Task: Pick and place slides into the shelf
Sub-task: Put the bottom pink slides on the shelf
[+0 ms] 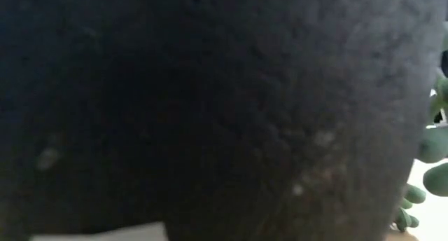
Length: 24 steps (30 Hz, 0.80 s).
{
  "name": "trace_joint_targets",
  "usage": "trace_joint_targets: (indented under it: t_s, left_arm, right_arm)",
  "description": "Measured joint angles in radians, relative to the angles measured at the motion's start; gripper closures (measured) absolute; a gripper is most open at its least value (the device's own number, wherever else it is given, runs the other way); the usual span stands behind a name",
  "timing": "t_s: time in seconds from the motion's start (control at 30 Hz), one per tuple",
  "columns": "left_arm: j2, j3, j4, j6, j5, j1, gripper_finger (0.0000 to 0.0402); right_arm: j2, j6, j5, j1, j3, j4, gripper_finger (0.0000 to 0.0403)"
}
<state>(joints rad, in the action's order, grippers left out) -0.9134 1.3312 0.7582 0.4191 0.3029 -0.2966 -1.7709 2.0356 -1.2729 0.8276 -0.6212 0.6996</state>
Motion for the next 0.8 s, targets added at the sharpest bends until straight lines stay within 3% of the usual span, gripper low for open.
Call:
trace_joint_targets:
  t_s: [0.3,0.8]
  left_arm:
    - [0.000,0.000,0.000,-0.003,0.000,0.000,0.0218]
    - [0.000,0.000,0.001,-0.003,0.000,0.000,0.0218]
  right_arm:
    - [-0.029,0.008,0.077,0.004,0.000,0.024,0.0361]
    - [-0.029,0.044,0.087,0.013,0.000,-0.035,0.0361]
